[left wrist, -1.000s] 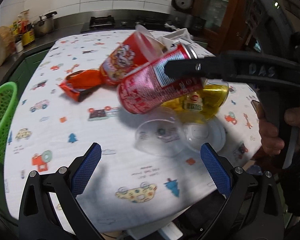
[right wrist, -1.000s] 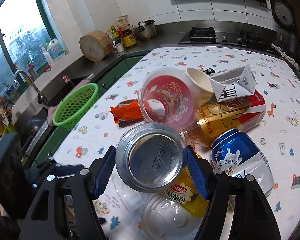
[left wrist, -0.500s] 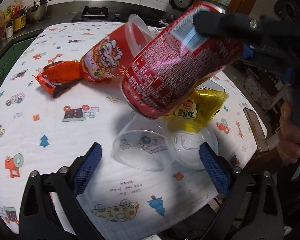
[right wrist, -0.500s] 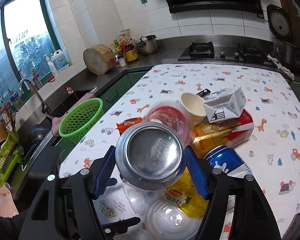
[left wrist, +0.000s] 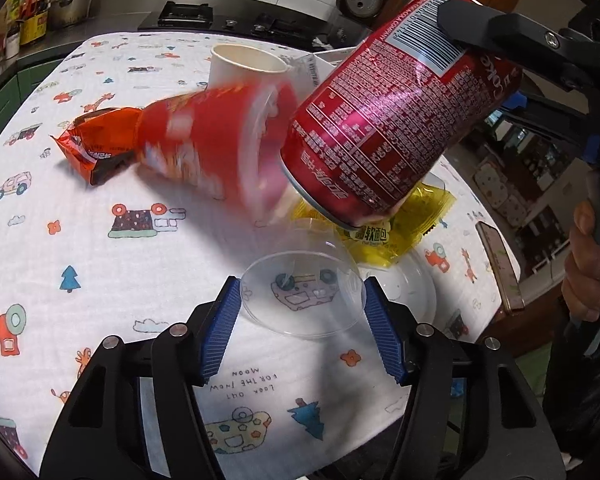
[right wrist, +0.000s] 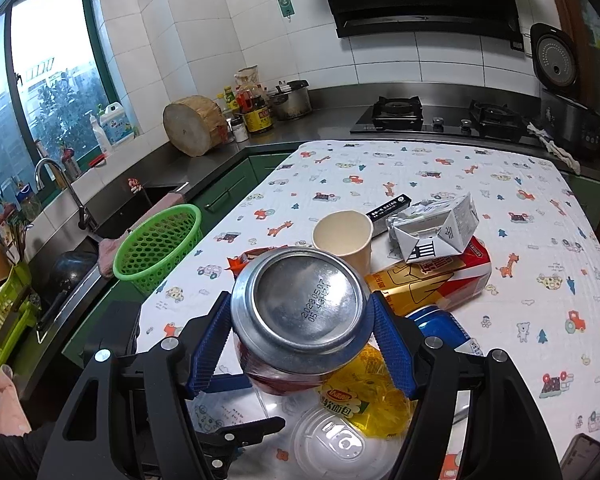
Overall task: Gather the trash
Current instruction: 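Grasp the clear plastic cup with the left gripper while the right lifts the can, then carry the cup and the can over the green basket with both grippers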
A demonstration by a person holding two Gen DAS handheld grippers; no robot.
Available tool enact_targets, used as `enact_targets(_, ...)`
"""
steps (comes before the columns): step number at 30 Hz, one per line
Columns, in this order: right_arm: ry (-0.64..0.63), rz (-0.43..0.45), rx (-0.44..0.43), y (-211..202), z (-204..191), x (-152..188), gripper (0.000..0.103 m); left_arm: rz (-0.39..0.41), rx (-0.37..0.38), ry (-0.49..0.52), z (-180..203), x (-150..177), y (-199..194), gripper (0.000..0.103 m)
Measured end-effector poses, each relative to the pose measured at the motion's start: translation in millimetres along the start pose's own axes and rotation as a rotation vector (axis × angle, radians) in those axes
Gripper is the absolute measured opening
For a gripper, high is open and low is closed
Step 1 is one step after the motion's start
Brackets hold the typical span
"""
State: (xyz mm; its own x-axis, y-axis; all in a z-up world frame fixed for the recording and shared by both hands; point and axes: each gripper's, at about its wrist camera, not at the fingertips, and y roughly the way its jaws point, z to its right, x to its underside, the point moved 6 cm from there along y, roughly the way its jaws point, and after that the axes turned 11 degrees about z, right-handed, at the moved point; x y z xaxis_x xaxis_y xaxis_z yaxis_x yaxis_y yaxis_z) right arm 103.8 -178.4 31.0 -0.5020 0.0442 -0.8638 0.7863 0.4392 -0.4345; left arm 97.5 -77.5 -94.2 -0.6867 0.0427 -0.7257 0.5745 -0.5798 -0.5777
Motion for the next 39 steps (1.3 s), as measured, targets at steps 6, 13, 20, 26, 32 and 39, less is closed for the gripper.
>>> enact_targets(6, -0.012, 0.008, -0.01, -4, -6, -5, 0.066, 0.02, -0.007, 0.028, 2, -1, -16, 0.06)
enact_targets(13, -0.041, 0.007, -0.048, -5, -23, -16, 0.066, 0.06, -0.026, 0.057, -3, -4, -53, 0.06)
enact_targets(20, -0.087, -0.018, -0.107, 18, -60, -30, 0.066, 0.164, -0.13, 0.055, -36, -23, -108, 0.06)
enact_targets(26, -0.113, -0.068, -0.173, 63, -104, -39, 0.066, 0.252, -0.292, -0.019, -106, -45, -159, 0.06)
enact_targets(32, -0.126, -0.111, -0.231, 112, -150, -47, 0.066, 0.288, -0.472, -0.111, -197, -64, -198, 0.06)
enact_targets(39, -0.113, -0.173, -0.275, 183, -199, -52, 0.066, 0.238, -0.626, -0.224, -294, -68, -201, 0.06)
